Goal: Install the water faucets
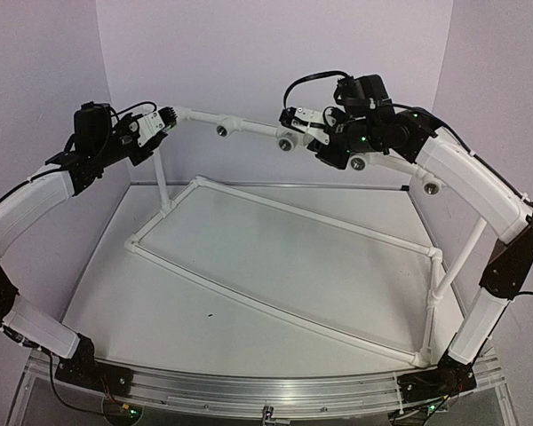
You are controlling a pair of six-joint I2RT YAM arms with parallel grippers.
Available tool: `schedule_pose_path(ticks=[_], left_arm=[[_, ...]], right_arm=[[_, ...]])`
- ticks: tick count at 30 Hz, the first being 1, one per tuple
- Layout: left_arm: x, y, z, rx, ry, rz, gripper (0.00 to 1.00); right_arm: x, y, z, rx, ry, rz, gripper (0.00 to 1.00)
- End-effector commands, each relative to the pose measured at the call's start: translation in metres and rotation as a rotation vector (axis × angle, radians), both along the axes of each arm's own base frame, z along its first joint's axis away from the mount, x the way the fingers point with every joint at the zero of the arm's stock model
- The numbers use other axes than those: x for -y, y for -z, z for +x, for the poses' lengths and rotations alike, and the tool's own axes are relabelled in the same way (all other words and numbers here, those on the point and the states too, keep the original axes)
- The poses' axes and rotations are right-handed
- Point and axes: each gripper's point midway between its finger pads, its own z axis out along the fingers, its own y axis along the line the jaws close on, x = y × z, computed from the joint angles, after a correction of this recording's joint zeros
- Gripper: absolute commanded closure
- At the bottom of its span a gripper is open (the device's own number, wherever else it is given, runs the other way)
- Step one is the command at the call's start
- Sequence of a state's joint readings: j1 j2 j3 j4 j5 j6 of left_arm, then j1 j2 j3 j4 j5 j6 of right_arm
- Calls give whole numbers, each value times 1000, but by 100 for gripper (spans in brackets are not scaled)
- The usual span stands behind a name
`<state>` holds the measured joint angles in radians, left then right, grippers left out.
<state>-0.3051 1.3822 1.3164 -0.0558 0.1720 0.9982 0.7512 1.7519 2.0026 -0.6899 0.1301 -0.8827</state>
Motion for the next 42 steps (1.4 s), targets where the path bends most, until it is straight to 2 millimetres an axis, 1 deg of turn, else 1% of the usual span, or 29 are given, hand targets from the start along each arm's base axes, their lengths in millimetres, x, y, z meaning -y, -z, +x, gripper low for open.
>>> schedule_pose_path(ticks=[1,4,7,8,11,13,16,17,18,20,23,29,32,33,35,38,40,42], left_arm=[[-11,49,-4,26,-7,344,89],[-19,51,-1,74,-42,438,86],[-24,40,1,121,-76,461,78],[-25,35,1,129,-82,453,72],[-26,20,-2,141,-92,410,48],[-26,13,-7,138,-93,368,35],[-27,6,-16,128,-90,331,23],[-27,6,-20,122,-84,324,15],[-26,5,-25,120,-80,319,9],[-25,2,-35,115,-72,306,2],[-26,-5,-52,98,-65,255,0],[-33,-14,-98,-24,-40,96,0],[-37,-19,-111,-119,-66,-33,0],[-40,-24,-113,-149,-90,-93,0],[-49,-47,-113,-169,-154,-246,0],[-66,-72,-99,-231,-305,-519,0],[-70,-82,-84,-321,-397,-675,0],[-65,-85,-68,-428,-444,-790,0]], right_arm=[[-12,10,-25,-89,-60,8,100],[-12,11,-23,-87,-55,4,100],[-12,10,-21,-80,-46,-1,100],[-11,10,-19,-75,-39,-4,100],[-10,11,-15,-69,-21,-11,100],[-10,11,-14,-72,-15,-5,100],[-10,10,-12,-71,-8,2,100],[-10,9,-12,-70,-7,3,100],[-10,9,-12,-70,-6,5,100],[-10,9,-11,-71,-5,7,100],[-10,9,-11,-72,-4,10,100],[-12,8,-11,-76,-5,23,100],[-13,9,-11,-83,-6,32,100],[-13,9,-12,-85,-7,35,100],[-14,10,-12,-91,-10,39,100],[-15,9,-13,-94,-12,44,100],[-15,8,-13,-92,-15,46,100],[-16,7,-13,-92,-16,49,100]])
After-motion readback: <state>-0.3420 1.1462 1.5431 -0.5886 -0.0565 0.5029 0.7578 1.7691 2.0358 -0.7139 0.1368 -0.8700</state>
